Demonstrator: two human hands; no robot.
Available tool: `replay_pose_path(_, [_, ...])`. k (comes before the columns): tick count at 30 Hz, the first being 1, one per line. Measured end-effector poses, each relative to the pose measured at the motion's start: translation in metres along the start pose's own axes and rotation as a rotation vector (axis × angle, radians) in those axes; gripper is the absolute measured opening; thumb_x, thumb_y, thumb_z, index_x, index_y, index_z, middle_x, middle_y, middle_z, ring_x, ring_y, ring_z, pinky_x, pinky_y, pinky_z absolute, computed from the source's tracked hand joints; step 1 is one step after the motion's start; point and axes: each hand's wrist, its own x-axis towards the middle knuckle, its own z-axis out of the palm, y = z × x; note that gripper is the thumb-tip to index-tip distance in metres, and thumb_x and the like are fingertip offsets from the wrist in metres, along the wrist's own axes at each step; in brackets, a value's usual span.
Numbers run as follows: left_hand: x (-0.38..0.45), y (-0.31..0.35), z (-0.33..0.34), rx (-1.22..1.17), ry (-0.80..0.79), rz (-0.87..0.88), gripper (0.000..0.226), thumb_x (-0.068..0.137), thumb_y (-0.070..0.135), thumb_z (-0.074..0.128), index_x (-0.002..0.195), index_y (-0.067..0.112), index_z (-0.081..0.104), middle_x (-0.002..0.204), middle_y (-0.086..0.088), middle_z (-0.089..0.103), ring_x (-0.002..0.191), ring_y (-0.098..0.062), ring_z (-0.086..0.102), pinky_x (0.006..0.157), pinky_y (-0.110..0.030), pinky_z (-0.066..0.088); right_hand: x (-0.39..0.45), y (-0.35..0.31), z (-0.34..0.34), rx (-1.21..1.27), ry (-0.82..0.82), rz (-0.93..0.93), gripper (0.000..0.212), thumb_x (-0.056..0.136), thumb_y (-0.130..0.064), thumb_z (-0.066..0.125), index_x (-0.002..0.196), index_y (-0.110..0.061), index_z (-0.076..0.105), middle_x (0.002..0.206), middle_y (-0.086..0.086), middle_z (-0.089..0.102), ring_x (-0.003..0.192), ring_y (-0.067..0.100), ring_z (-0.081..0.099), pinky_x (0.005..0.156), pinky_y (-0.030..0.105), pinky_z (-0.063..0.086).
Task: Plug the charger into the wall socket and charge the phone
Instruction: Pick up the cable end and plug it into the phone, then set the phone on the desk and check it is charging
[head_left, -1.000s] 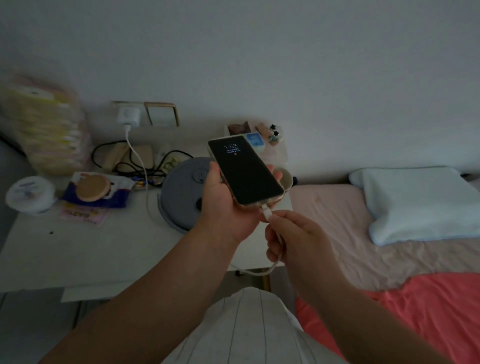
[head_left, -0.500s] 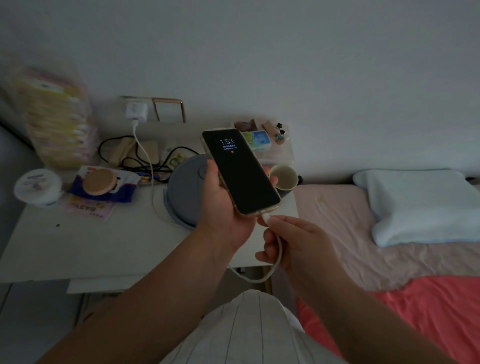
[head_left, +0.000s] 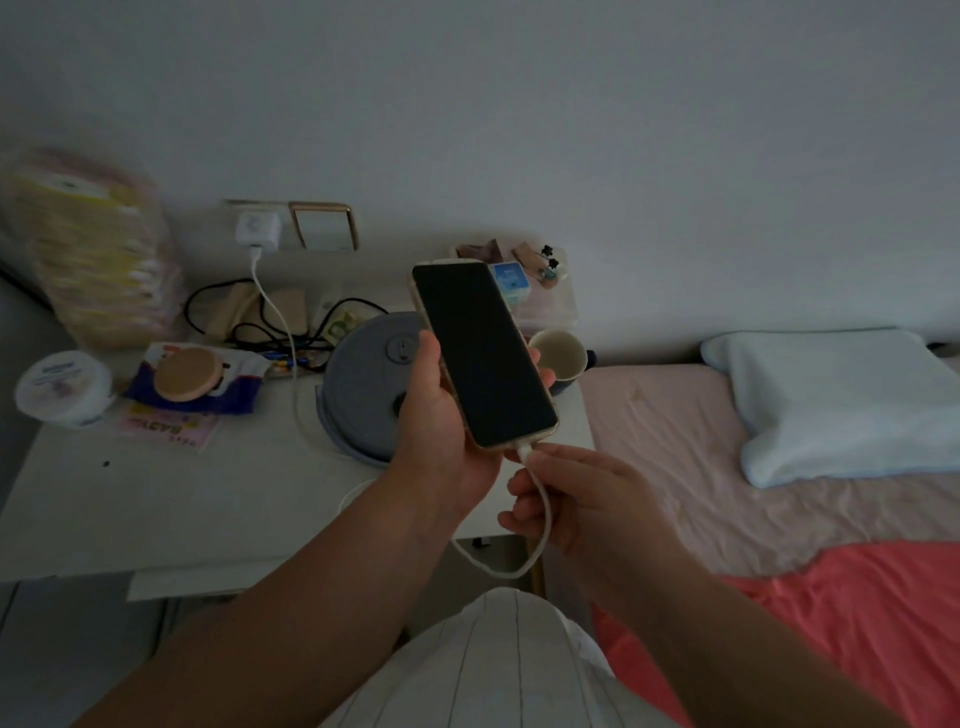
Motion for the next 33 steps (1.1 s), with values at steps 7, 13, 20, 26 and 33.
replay_pose_path(7, [0.009,-0.011,-0.001,0.047,-0.010,-0.082,0.066,0.086,0.059,0.028,0.131,0.015,0.049,0.108,-0.011,0.064,0.099,-0.029,0.060,0.086,-0.040,0.052,0.009,0.002,-0.020,-0.017,0.001,-0.093,0.021,0.085,0.002,0.051,0.096,-0.011,0.063,0.074,0.003,0.070,0.061,0.013,0.067,0.065,0.027,0.055])
replay_pose_path(13, [0.010,-0.023,0.006,0.117,-0.092,-0.082,0.053,0.085,0.046,0.032,0.083,0.020,0.077,0.084,0.000,0.078,0.077,-0.016,0.073,0.070,-0.030,0.058,0.018,0.001,-0.038,-0.109,0.047,-0.211,0.023,0.082,-0.010,0.061,0.093,-0.030,0.060,0.090,-0.005,0.070,0.072,0.012,0.067,0.071,0.030,0.051])
replay_pose_path(20, [0.014,-0.043,0.008,0.152,-0.067,-0.208,0.067,0.093,0.041,0.023,0.063,0.016,0.078,0.070,-0.001,0.078,0.062,-0.016,0.072,0.056,-0.027,0.058,0.032,0.003,-0.061,-0.187,0.047,-0.267,0.055,0.071,-0.022,0.065,0.123,-0.025,0.049,0.110,0.007,0.066,0.092,0.019,0.067,0.082,0.032,0.055])
replay_pose_path(26, [0.023,-0.056,-0.002,0.292,0.109,-0.212,0.047,0.091,0.039,0.035,0.087,0.013,0.074,0.087,-0.005,0.077,0.076,-0.021,0.072,0.071,-0.032,0.058,0.044,0.012,-0.082,-0.241,0.057,-0.291,0.056,0.081,-0.007,0.064,0.131,-0.023,0.043,0.106,0.014,0.064,0.091,0.026,0.064,0.076,0.029,0.056])
replay_pose_path(33, [0.038,-0.084,-0.034,0.581,0.443,-0.175,0.015,0.084,0.026,0.056,0.078,0.015,0.064,0.081,-0.002,0.067,0.073,-0.013,0.059,0.068,-0.027,0.042,0.076,0.041,-0.118,-0.340,0.041,-0.144,0.065,0.081,-0.004,0.063,0.138,-0.021,0.036,0.100,0.019,0.063,0.084,0.028,0.065,0.077,0.042,0.055])
